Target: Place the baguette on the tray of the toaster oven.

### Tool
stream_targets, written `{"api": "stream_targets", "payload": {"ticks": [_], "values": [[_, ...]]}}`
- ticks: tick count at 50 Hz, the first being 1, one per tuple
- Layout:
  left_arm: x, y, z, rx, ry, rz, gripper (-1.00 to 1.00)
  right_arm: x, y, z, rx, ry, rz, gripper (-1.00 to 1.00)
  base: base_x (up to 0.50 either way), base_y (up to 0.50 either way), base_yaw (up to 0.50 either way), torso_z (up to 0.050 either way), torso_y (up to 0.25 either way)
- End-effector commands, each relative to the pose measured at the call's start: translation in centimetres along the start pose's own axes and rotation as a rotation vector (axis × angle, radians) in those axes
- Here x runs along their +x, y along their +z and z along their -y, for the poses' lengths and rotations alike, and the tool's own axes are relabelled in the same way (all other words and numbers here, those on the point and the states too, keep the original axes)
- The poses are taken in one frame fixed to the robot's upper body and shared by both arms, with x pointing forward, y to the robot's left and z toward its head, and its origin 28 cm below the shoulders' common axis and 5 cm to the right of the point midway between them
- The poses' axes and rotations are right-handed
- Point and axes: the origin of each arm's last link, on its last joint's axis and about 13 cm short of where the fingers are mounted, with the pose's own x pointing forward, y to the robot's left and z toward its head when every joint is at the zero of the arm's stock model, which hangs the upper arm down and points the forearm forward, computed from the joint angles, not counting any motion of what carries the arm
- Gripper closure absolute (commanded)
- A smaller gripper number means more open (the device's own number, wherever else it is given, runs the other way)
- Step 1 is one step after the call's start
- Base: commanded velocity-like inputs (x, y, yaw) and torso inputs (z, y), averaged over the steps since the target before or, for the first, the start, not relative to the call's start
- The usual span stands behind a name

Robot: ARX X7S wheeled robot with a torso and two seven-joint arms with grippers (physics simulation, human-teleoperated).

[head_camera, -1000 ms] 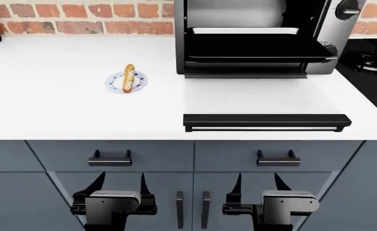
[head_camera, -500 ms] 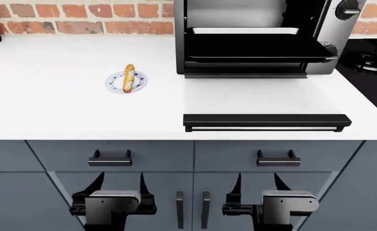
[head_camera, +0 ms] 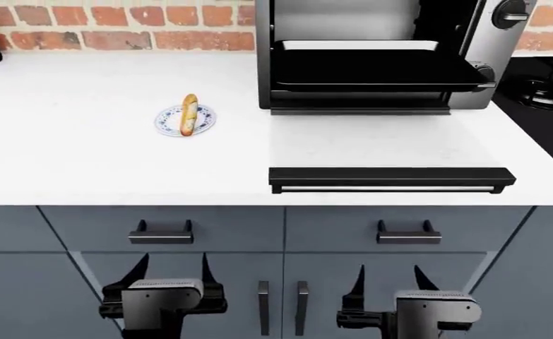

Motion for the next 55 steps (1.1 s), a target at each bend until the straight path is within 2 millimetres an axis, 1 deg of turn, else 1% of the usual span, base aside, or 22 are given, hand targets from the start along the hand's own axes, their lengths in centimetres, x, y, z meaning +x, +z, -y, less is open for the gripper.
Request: {"api": "stream_targets", "payload": {"ticks": [1,2,4,5,9,15,23,26,27,28,29,30,34,35,36,37,39,41,43,44,48,55], "values": [[-1.7,0.7,0.3,0.025,0.006,-0.059,-1.0,-7.4,6.7,3.1,0.067,0.011,0.035,-1.0,0.0,0.0,0.0,0.0,0.0],[-1.8,3.0,0.8,0.021,0.013,-0.055,-1.0,-9.3,8.2,4.1,0.138,0.037,0.119,-1.0,0.0,0.0,0.0,0.0,0.0],[-3.5,6.8,1.5,0.046,-0.039,-0.07,-1.0,-10.9,8.5,5.4,0.136,0.045,0.111,-1.0,0.0,0.0,0.0,0.0,0.0],[-3.9,9.0,1.6,0.033,-0.058,0.001,-1.0,-10.5,9.2,5.3,0.101,0.056,0.084,-1.0,0.0,0.0,0.0,0.0,0.0],[-3.2,10.3,1.3,0.042,-0.075,0.005,-1.0,-10.1,10.9,5.6,0.056,0.068,0.064,-1.0,0.0,0.0,0.0,0.0,0.0],[-3.8,11.9,0.7,0.032,-0.113,-0.008,-1.0,-10.1,12.5,6.4,0.015,0.083,0.051,-1.0,0.0,0.0,0.0,0.0,0.0],[-3.3,14.3,-0.1,0.046,-0.132,-0.025,-1.0,-9.6,15.9,7.9,-0.048,0.107,0.037,-1.0,0.0,0.0,0.0,0.0,0.0],[-2.6,14.7,-1.1,0.07,-0.126,-0.04,-1.0,-8.7,18.6,8.3,-0.038,0.162,-0.004,-1.0,0.0,0.0,0.0,0.0,0.0],[-2.6,14.8,-1.2,0.07,-0.128,-0.044,-1.0,-8.6,19.0,8.4,-0.041,0.168,-0.014,-1.0,0.0,0.0,0.0,0.0,0.0],[-2.4,15.5,-1.7,0.052,-0.132,-0.052,-1.0,-8.2,20.3,8.5,-0.048,0.195,-0.038,-1.0,0.0,0.0,0.0,0.0,0.0],[-2.4,15.7,-1.9,0.05,-0.131,-0.052,-1.0,-8.1,20.7,8.6,-0.045,0.21,-0.041,-1.0,0.0,0.0,0.0,0.0,0.0],[-2.2,16.1,-2.3,0.057,-0.125,-0.05,-1.0,-7.9,21.5,8.9,-0.048,0.225,-0.075,-1.0,0.0,0.0,0.0,0.0,0.0],[-1.7,18.1,-3.4,0.041,-0.16,-0.074,-1.0,-7.0,24.7,10.5,-0.078,0.223,-0.063,-1.0,0.0,0.0,0.0,0.0,0.0],[-1.7,18.4,-3.6,0.056,-0.159,-0.072,-1.0,-6.6,22.9,10.9,0.032,0.123,-0.245,-1.0,0.0,0.0,0.0,0.0,0.0],[-1.4,18.9,-3.8,0.068,-0.162,-0.072,-1.0,-5.3,21.0,10.7,0.068,0.166,-0.335,-1.0,0.0,0.0,0.0,0.0,0.0],[-1.4,19.0,-3.9,0.063,-0.164,-0.075,-1.0,-5.7,20.4,9.7,0.016,0.22,-0.484,-1.0,0.0,0.0,0.0,0.0,0.0],[-1.1,20.1,-4.2,0.071,-0.177,-0.083,-1.0,-4.6,21.0,8.9,-0.05,0.299,-0.553,-1.0,0.0,0.0,0.0,0.0,0.0],[-0.5,21.8,-4.6,0.061,-0.185,-0.096,-1.0,-3.5,25.0,9.3,-0.078,0.279,-0.35,-1.0,0.0,0.0,0.0,0.0,0.0],[-0.3,23.5,-4.8,0.077,-0.199,-0.095,-1.0,-3.8,29.7,9.9,-0.087,0.259,-0.1,-1.0,0.0,0.0,0.0,0.0,0.0],[-0.3,24.1,-4.9,0.071,-0.208,-0.094,-1.0,-3.8,30.8,10.1,-0.103,0.247,-0.038,-1.0,0.0,0.0,0.0,0.0,0.0],[-0.2,25.4,-5.2,0.066,-0.217,-0.095,-1.0,-3.1,31.1,10.9,-0.122,0.222,-0.021,-1.0,0.0,0.0,0.0,0.0,0.0],[-0.2,25.1,-5.1,0.071,-0.228,-0.111,-1.0,-3.9,32.1,11.3,-0.119,0.212,0.002,-1.0,0.0,0.0,0.0,0.0,0.0]]}}
